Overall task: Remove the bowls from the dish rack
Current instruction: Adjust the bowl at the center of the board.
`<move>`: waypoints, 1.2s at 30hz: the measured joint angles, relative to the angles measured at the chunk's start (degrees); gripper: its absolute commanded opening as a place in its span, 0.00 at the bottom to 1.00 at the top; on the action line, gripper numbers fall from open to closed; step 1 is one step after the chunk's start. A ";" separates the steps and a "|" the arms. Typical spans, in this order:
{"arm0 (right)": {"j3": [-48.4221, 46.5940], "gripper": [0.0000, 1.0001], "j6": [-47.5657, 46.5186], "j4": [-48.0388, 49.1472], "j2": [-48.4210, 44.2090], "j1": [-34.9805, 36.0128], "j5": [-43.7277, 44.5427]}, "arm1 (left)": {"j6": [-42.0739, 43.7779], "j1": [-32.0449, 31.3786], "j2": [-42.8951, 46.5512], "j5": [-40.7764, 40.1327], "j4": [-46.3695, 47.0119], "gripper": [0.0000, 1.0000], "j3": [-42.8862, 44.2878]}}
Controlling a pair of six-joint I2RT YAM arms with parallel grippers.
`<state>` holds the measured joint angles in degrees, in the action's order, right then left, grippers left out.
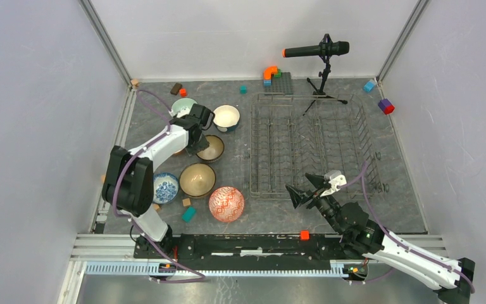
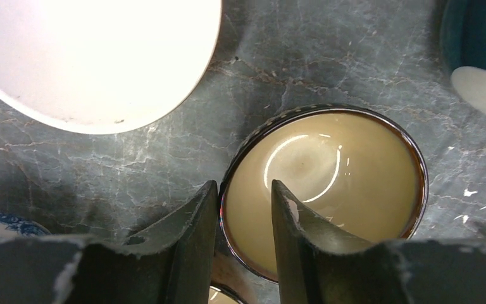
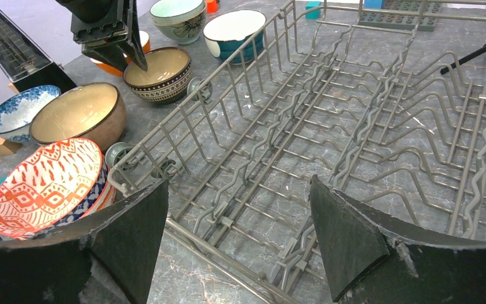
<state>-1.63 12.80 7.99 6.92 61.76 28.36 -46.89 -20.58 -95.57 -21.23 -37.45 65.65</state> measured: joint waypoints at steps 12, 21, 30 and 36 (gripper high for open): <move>0.00 0.86 0.46 -2.47 -2.10 -0.02 0.22 | 0.09 0.42 -5.16 0.09 -0.28 0.30 5.49; 0.00 0.87 0.55 -2.97 -1.81 -0.02 0.24 | 1.92 1.01 -7.10 0.15 -2.47 0.51 9.66; 0.00 0.87 0.50 -2.73 -0.52 0.00 0.26 | 2.82 0.83 10.75 1.68 -3.13 0.72 0.68; 0.00 0.87 0.48 -2.10 1.03 0.00 0.26 | -0.09 -6.88 26.25 0.98 -4.74 0.85 -10.75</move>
<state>-1.63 13.28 5.89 7.94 61.76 28.62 -46.98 -27.46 -69.32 -20.25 -42.19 54.89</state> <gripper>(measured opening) 0.865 0.804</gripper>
